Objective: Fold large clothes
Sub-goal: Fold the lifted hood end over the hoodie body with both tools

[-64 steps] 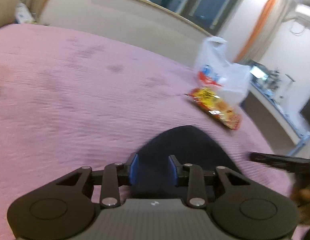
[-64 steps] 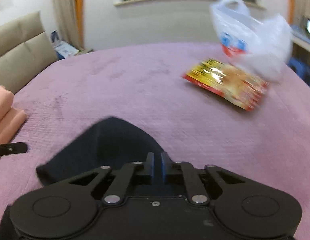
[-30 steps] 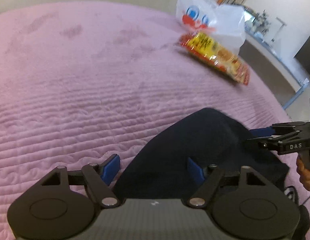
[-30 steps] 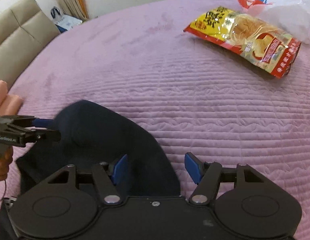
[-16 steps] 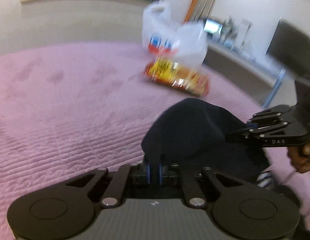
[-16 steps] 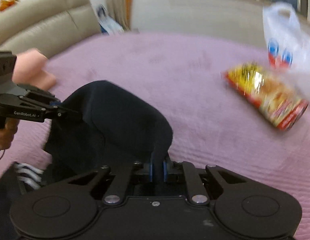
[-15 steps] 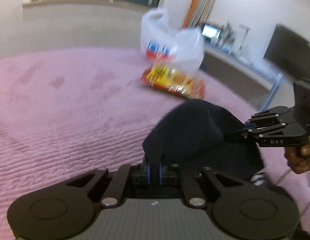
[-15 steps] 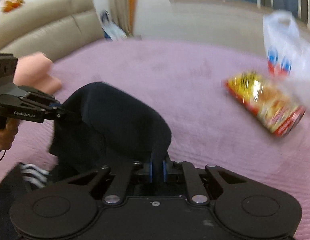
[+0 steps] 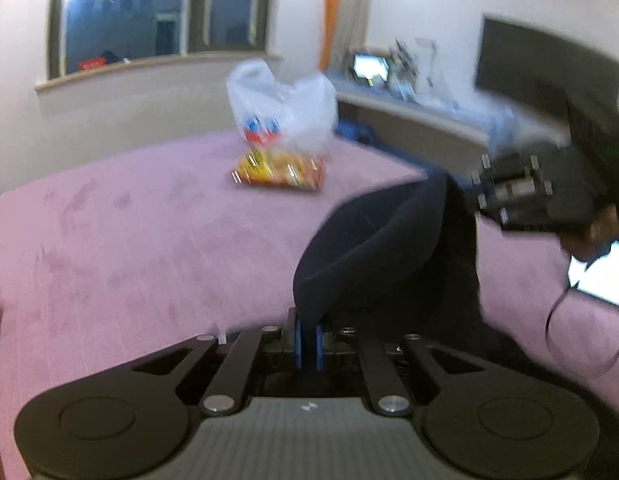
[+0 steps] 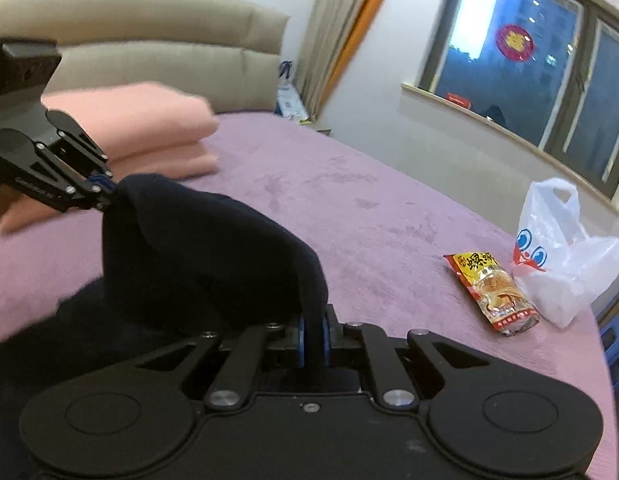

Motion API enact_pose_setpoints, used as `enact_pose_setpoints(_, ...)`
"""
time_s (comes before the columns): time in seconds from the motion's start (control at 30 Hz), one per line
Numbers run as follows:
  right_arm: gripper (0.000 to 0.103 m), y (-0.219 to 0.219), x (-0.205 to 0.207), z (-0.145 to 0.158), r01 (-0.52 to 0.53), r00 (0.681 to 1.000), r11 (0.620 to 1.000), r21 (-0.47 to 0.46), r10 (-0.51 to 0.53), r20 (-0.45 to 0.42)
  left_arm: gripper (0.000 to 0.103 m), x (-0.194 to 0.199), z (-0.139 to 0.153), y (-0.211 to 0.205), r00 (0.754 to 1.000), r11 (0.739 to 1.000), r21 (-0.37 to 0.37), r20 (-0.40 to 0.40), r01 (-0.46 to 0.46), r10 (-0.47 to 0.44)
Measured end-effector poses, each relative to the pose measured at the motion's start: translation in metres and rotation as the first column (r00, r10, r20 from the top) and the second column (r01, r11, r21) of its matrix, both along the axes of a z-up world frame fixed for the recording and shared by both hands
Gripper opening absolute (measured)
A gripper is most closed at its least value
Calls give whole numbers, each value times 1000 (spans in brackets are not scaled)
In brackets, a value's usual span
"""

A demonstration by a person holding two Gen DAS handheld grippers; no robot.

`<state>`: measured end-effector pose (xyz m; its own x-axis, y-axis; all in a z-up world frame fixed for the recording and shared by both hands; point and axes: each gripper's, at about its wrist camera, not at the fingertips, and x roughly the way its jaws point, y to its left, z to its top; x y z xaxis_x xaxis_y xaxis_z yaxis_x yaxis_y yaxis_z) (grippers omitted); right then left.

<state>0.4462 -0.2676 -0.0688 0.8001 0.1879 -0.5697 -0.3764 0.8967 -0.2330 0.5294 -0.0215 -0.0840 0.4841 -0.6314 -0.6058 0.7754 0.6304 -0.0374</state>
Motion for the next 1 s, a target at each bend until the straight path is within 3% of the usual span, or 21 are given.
enact_pose_setpoints(0.1,10,7,-35,-26,7,994,1000,25,-4,-108,9,-48,-41,2,998,994,105,-66,17,-10)
enact_pose_setpoints(0.17,14,12,-58,-51,33,981,999,3,-32,-190,13,-74,-77,6,987,983,180,-158,29,0)
enact_pose_setpoints(0.2,17,13,-68,-63,43,969,999,-8,-44,-241,13,-85,-96,9,971,977,211,-239,39,13)
enact_pose_setpoints(0.23,22,11,-78,-75,50,950,999,-5,-49,-309,14,-91,-109,14,951,974,220,-307,49,22)
enact_pose_setpoints(0.27,39,8,-85,-85,65,925,998,10,-57,-376,14,-98,-120,20,929,974,222,-369,48,38)
enact_pose_setpoints(0.3,46,3,-92,-92,98,897,995,31,-75,-435,14,-103,-126,26,909,974,226,-411,32,66)
enact_pose_setpoints(0.4,50,-9,-102,-93,192,857,976,102,-116,-503,14,-105,-121,37,903,977,208,-410,-48,131)
enact_pose_setpoints(0.43,55,-13,-98,-88,232,850,965,123,-140,-509,17,-99,-114,38,903,980,180,-402,-88,155)
enact_pose_setpoints(0.47,67,-17,-95,-84,278,846,949,150,-168,-507,20,-92,-108,38,897,981,144,-402,-133,181)
enact_pose_setpoints(0.5,76,-21,-89,-79,336,841,921,199,-198,-503,27,-83,-104,37,889,979,101,-410,-178,204)
enact_pose_setpoints(0.6,77,-33,-70,-79,483,801,823,299,-278,-531,45,-49,-97,26,863,949,18,-411,-315,294)
enact_pose_setpoints(0.7,77,-41,-50,-101,622,717,712,325,-351,-602,52,-25,-105,18,818,902,-37,-440,-430,372)
enact_pose_setpoints(0.77,77,-47,-45,-113,662,689,668,339,-366,-625,55,-6,-119,13,781,884,-51,-494,-465,382)
enact_pose_setpoints(0.8,75,-49,-41,-120,680,673,647,345,-363,-644,51,2,-125,9,765,879,-43,-513,-475,389)
enact_pose_setpoints(0.83,66,-50,-38,-128,684,668,628,372,-332,-666,29,8,-132,6,761,877,-52,-524,-477,382)
enact_pose_setpoints(0.87,33,-49,-35,-132,681,670,615,398,-303,-678,6,11,-136,4,759,878,-52,-530,-475,379)
enact_pose_setpoints(0.9,16,-47,-33,-131,677,674,613,407,-295,-677,5,13,-137,3,751,877,-47,-539,-478,380)
enact_pose_setpoints(1.0,11,-50,-38,-105,621,743,637,456,-294,-601,4,5,-117,26,781,853,-191,-532,-486,326)
